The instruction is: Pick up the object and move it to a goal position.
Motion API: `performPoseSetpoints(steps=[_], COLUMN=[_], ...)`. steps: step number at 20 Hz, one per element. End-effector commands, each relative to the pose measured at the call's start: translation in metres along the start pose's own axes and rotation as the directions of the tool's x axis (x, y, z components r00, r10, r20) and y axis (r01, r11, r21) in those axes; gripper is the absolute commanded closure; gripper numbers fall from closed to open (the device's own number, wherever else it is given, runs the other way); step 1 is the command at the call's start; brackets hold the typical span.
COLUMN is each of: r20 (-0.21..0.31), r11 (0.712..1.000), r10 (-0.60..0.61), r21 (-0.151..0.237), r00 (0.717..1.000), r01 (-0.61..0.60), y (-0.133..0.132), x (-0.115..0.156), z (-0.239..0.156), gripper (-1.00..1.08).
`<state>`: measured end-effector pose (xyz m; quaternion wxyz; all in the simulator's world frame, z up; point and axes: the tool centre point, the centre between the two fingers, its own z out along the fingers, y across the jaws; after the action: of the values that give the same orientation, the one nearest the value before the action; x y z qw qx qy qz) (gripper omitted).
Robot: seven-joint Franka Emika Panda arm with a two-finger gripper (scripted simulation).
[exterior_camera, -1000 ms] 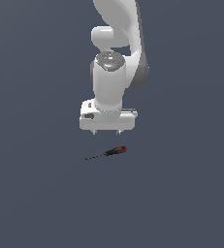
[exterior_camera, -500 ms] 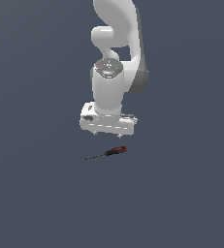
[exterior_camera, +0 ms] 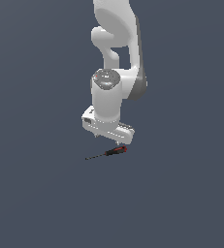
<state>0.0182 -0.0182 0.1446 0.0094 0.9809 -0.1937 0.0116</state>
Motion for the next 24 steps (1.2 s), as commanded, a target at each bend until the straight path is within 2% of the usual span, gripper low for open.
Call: performPoseSetpoints(steps=[1,6,11,16,24], r20=[0.004,0.012,0.019,0.025,0.028], r11=[0.997,0.974,0.930,0.865,0.737], r10=[0.077,0.225,0.368,0.502,0.676], r21=[0.003,0.005,0.005,0.002,-0.006], r00=[0.997,0.974,0.930,0.864,0.736], r01=[-0.077,-0.225,-0.368,-0.503,-0.676], y=[0.000,-0.001,-0.001,0.000,0.001], x=[0.001,0.002,0.004,0.005,0.007], z=[0.007,0.021,0.034,0.048,0.067], gripper=[-0.92,-0.92,-0.92,-0.92,-0.92])
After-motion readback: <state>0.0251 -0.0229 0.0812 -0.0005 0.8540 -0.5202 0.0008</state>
